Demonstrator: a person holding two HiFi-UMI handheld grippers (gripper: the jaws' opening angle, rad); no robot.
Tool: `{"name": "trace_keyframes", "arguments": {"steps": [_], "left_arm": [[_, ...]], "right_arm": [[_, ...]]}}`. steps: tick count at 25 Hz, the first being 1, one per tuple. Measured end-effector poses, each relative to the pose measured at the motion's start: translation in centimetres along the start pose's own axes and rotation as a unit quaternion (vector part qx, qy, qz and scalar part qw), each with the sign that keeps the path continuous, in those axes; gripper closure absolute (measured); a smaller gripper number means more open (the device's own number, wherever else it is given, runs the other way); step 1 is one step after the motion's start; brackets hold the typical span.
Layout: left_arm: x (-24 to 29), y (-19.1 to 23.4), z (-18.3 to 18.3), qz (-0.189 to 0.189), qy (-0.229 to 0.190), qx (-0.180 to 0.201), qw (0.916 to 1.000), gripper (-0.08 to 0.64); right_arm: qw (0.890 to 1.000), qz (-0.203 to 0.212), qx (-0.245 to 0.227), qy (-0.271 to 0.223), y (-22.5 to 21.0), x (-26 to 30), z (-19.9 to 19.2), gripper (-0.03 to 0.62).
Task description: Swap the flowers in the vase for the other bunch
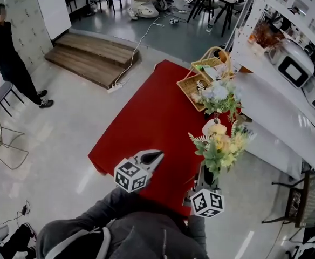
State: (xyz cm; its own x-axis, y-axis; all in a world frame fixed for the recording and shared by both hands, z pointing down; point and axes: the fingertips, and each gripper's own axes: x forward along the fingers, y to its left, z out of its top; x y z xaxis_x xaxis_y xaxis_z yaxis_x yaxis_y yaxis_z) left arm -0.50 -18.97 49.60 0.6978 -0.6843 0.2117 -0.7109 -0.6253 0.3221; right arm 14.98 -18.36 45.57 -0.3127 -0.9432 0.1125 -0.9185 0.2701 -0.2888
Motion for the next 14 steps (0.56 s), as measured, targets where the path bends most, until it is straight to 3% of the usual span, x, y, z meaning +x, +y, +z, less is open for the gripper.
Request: {"name": "trace_keyframes", "arguments": {"steps": [14], "left_arm": [[0.16,-0.50,-0.62,0.007,0.015,-0.005,0.9999,0.551]], "right_arm": [[1.000,0.011,0.015,0.000,0.66,-0.52,0.02,0.569]]}}
